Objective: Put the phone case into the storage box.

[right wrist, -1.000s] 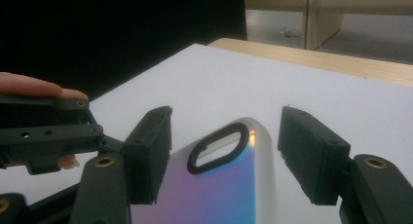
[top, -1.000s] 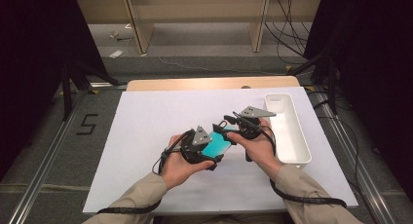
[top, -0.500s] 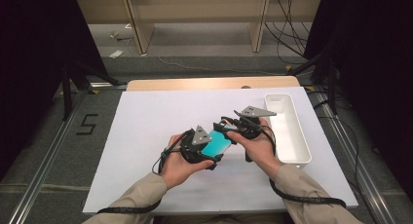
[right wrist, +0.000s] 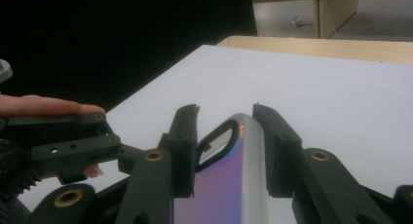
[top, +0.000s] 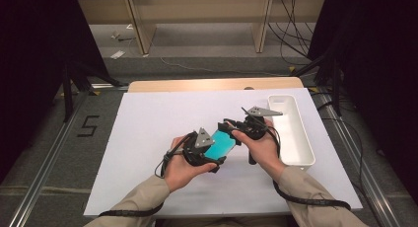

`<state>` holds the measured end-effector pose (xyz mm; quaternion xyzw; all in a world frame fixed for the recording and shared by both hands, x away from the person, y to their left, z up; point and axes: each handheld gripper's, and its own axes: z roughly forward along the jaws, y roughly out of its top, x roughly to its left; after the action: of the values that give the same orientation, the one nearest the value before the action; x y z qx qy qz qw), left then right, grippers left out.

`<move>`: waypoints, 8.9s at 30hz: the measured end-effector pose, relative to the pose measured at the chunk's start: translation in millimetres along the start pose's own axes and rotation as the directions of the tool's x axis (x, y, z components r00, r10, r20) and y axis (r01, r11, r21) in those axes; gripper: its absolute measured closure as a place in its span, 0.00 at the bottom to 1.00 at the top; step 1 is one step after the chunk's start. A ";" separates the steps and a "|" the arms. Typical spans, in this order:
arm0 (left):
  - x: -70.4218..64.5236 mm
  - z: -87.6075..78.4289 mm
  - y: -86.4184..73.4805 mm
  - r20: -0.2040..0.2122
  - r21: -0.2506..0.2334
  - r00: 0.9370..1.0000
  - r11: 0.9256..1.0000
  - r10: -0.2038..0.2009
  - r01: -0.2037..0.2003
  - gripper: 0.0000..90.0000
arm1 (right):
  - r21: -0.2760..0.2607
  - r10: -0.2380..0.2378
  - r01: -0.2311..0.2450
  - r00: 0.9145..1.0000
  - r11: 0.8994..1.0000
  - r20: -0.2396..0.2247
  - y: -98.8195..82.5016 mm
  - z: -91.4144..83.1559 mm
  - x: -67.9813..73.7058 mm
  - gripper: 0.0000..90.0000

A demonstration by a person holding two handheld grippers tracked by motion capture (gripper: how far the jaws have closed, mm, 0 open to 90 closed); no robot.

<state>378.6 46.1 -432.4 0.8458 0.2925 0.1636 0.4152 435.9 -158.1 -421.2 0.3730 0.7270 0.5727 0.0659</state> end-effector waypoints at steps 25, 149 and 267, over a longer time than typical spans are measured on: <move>11.7 2.6 -6.3 0.031 -0.101 0.999 0.994 0.037 -0.034 0.17 | -0.020 -0.057 0.055 0.994 0.998 -0.089 26.7 -21.0 6.8 0.89; 22.0 -0.8 -5.8 0.236 -0.125 0.955 0.980 0.180 -0.154 0.90 | 0.089 -0.391 0.464 0.822 0.881 -0.413 44.4 -25.7 16.5 0.67; 21.6 14.2 17.9 0.010 -0.140 0.995 0.985 -0.102 0.102 0.90 | -0.120 -0.172 0.179 0.983 0.977 0.065 27.0 -21.8 3.0 0.00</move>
<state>409.1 42.5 -425.9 0.7987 0.3227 0.1610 0.4817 435.0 -171.6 -389.1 0.3181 0.7174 0.5989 0.1593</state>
